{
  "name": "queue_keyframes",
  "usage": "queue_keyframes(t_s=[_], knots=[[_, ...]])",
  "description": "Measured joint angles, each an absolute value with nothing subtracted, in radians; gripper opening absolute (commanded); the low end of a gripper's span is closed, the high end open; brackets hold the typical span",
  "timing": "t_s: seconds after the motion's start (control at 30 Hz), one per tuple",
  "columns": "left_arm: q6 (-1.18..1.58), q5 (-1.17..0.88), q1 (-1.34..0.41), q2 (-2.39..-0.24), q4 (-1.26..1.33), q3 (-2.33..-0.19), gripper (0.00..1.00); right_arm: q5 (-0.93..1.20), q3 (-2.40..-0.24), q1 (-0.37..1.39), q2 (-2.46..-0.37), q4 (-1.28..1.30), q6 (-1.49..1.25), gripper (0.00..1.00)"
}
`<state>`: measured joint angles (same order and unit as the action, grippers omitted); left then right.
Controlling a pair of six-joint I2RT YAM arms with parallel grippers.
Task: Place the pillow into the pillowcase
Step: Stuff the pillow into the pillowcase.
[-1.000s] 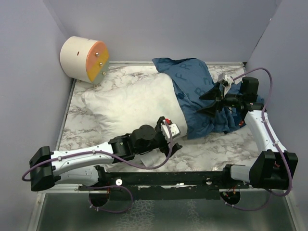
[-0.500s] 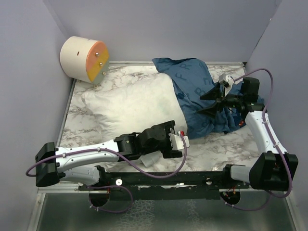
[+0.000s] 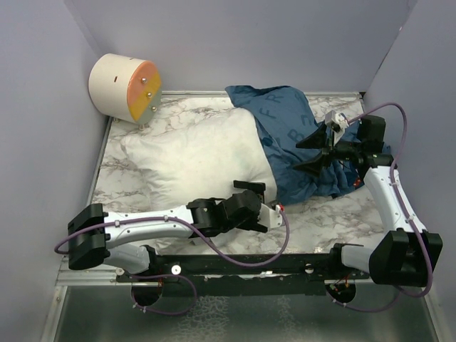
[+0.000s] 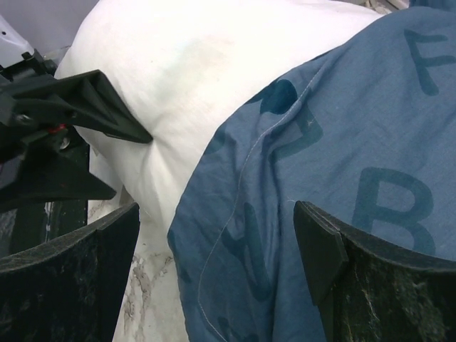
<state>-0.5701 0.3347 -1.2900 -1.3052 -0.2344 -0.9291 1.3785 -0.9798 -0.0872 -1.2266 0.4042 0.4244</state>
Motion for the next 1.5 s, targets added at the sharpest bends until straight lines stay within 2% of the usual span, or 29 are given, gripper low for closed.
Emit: queue_keyframes(t_s=[0.27,0.43,0.5,0.53,0.6,0.7,1.0,1.17,1.3,1.5], knots=[[-0.653,0.602,-1.287,-1.433,-0.128,-0.926,0.95,1.388,-0.980,-0.087,-1.208,0.414,0.450,0.88],[-0.648,0.675,-1.250,-1.505,-0.072,-0.926,0.79,1.399,-0.980,-0.087,-1.208,0.432,0.462,0.88],[-0.641,0.682,-1.233,-1.518,-0.060,-0.926,0.66,1.400,-0.980,-0.087,-1.208,0.440,0.467,0.88],[-0.636,0.682,-1.222,-1.519,-0.054,-0.926,0.53,1.400,-0.980,-0.087,-1.208,0.443,0.469,0.88],[-0.619,0.680,-1.204,-1.519,-0.046,-0.929,0.19,1.400,-0.980,-0.087,-1.208,0.446,0.470,0.88],[-0.592,0.667,-1.172,-1.518,-0.039,-0.936,0.02,1.399,-0.980,-0.087,-1.208,0.448,0.470,0.88],[-0.489,0.461,-1.093,-1.453,-0.065,-0.939,0.00,1.384,-0.980,-0.087,-1.208,0.471,0.507,0.88],[-0.413,0.323,-1.044,-1.421,-0.101,-0.962,0.00,1.327,-0.990,-0.087,-1.202,0.574,0.627,0.89],[-0.350,0.237,-1.013,-1.412,-0.130,-0.991,0.00,1.285,-1.022,-0.087,-1.180,0.674,0.759,0.99],[-0.247,0.122,-0.976,-1.412,-0.152,-1.018,0.00,1.276,-1.028,-0.087,-1.119,0.760,0.913,1.00]])
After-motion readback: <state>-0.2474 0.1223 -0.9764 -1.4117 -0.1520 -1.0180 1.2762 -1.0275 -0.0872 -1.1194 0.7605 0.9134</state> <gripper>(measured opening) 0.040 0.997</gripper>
